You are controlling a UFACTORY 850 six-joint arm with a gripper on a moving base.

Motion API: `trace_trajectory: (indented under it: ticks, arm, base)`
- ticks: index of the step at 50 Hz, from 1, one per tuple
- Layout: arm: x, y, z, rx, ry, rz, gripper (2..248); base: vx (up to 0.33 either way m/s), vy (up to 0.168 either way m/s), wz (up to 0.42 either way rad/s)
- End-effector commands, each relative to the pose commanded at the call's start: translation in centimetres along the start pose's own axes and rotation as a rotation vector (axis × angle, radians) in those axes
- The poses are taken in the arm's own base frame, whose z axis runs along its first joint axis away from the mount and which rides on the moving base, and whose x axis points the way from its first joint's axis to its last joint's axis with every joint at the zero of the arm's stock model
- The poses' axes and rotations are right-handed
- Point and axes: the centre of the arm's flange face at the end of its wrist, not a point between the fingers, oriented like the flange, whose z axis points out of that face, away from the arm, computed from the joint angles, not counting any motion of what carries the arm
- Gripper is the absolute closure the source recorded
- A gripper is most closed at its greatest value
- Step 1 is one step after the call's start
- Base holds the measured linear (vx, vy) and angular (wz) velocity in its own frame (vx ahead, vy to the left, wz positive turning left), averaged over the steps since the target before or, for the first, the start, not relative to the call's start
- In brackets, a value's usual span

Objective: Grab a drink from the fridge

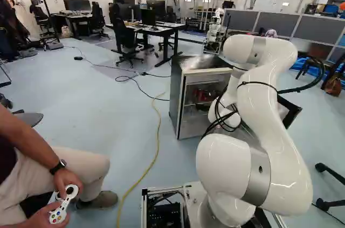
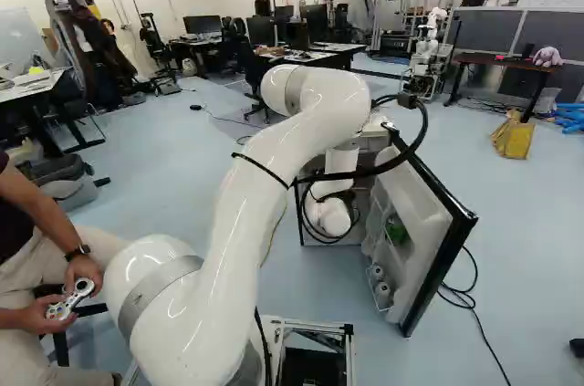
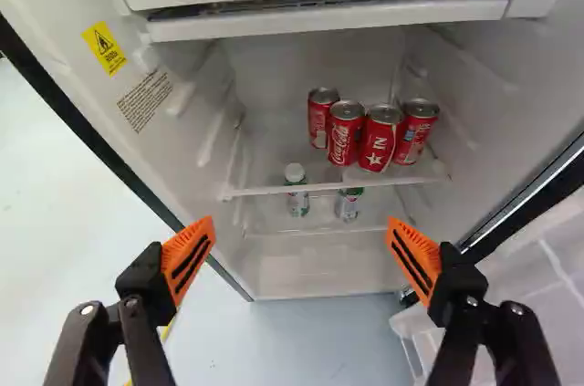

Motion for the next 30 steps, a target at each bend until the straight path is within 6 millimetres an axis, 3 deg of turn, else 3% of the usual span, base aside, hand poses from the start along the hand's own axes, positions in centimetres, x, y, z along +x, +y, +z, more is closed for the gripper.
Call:
trace_trajectory:
  ticks: [30]
  arm:
    - [0.2, 0.3, 2.2, 0.009, 0.022, -0.02, 3]
  base:
    - [0.0, 0.0, 0.0]
